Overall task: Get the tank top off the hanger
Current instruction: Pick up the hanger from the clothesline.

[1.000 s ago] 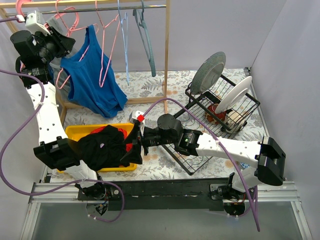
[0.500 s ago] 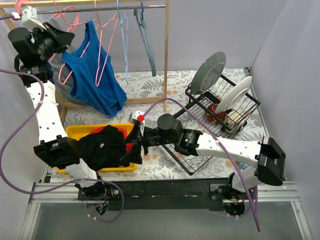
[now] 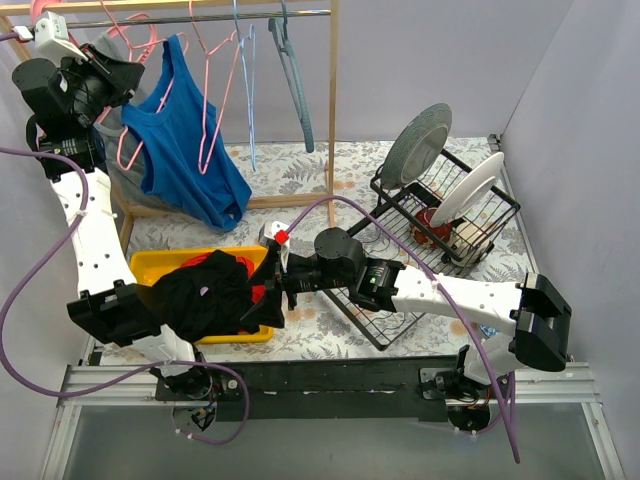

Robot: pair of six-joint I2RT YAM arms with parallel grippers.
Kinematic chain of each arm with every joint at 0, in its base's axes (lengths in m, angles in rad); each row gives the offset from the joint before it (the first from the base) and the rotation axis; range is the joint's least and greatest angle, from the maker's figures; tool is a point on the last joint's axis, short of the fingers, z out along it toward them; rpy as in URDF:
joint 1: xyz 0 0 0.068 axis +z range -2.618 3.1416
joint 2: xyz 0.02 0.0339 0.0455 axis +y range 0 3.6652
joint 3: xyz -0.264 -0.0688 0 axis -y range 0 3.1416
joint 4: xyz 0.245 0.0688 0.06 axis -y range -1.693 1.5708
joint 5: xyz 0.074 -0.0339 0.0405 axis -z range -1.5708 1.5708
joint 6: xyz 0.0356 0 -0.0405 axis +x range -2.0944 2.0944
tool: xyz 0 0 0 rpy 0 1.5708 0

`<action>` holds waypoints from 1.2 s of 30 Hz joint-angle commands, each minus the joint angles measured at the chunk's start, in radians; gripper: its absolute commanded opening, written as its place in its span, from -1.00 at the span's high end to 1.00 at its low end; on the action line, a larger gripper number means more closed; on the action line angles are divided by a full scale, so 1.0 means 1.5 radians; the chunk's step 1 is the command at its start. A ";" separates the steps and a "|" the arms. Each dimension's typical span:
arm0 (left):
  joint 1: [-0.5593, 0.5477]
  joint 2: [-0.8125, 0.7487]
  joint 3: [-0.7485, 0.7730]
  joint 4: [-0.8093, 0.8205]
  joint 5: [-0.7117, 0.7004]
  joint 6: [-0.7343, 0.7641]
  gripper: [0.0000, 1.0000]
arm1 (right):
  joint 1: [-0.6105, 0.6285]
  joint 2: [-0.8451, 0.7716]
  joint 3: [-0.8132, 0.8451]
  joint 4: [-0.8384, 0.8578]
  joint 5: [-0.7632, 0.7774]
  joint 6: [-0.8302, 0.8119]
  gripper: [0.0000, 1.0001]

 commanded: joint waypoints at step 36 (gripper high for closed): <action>0.001 -0.347 -0.201 -0.060 -0.023 -0.022 1.00 | -0.008 0.214 0.525 -0.066 0.244 -0.188 -0.93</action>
